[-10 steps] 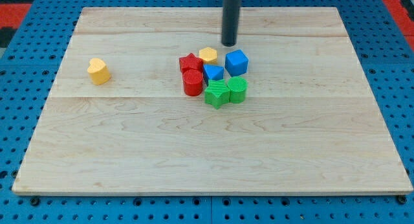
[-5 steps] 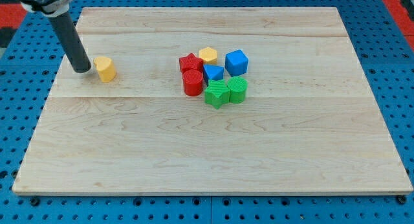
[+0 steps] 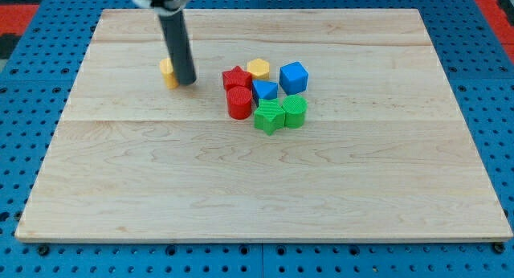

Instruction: Push the yellow heart to the top of the blue cube

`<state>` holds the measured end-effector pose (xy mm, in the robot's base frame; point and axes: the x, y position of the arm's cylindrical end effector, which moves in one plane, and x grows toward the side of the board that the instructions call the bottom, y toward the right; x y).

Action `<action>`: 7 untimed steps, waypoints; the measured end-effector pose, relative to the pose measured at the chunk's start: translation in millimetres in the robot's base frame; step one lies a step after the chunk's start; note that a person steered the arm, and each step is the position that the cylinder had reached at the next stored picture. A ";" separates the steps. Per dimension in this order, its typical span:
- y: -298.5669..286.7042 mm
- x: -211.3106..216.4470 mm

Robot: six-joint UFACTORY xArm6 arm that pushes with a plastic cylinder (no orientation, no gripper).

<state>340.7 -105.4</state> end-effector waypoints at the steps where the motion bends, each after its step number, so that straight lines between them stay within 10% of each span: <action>1: -54.9 -2.3; 3: -129.6 60.7; 6: -7.6 -42.5; 7: -94.3 -33.3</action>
<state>307.4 -199.7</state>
